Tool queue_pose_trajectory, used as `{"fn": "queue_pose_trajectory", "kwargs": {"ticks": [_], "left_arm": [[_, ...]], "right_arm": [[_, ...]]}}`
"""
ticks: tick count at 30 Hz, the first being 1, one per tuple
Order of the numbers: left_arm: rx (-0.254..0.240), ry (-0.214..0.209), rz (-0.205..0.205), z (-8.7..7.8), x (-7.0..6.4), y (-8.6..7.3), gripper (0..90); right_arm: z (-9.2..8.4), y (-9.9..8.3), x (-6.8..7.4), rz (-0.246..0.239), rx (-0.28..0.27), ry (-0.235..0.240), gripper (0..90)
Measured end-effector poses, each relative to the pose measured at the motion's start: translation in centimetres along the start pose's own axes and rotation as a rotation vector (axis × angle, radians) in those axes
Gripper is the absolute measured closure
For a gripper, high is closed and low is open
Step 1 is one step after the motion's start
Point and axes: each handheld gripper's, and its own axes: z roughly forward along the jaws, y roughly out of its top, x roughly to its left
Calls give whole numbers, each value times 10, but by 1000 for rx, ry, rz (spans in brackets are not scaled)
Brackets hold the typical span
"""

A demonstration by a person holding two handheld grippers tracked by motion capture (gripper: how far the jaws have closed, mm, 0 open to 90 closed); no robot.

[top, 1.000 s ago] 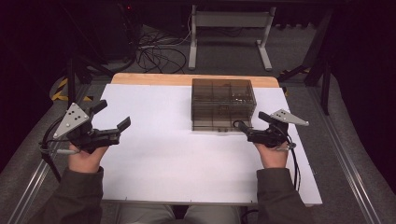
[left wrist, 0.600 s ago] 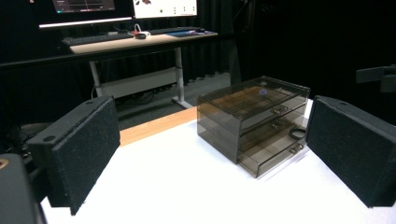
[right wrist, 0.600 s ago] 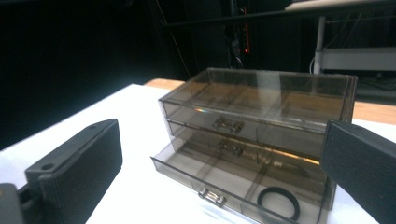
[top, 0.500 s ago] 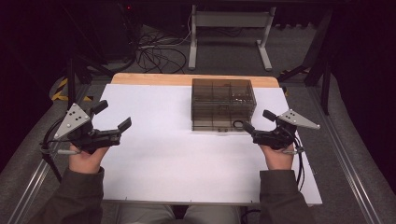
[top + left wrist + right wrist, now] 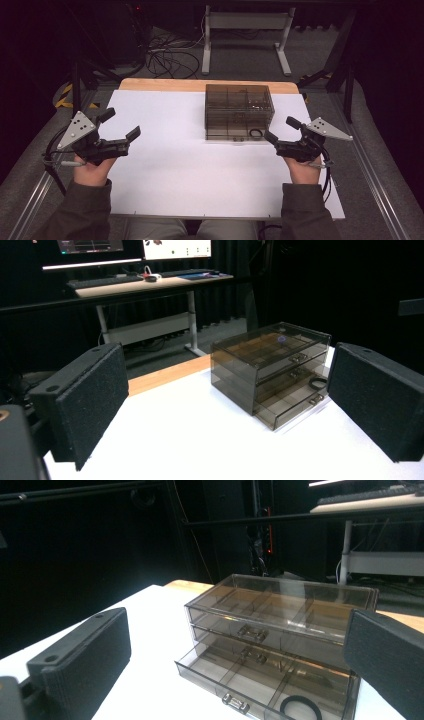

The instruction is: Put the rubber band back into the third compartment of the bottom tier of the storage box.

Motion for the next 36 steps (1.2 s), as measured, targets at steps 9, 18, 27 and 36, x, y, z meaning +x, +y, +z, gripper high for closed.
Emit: {"fn": "queue_pose_trajectory", "kwargs": {"ticks": [9,18,27,36], "left_arm": [[4,3,-3,-4,1,0,42],[9,3,-6,-6,3,0,47],[2,10,-5,-8,5,-1,45],[-5,17,-13,-10,10,-2,44]], "right_arm": [[-13,9,0,-2,-45,5,0],[-22,15,-3,7,-80,11,0],[-25,16,-6,14,-103,28,0],[-27,15,-10,30,-134,46,0]]}}
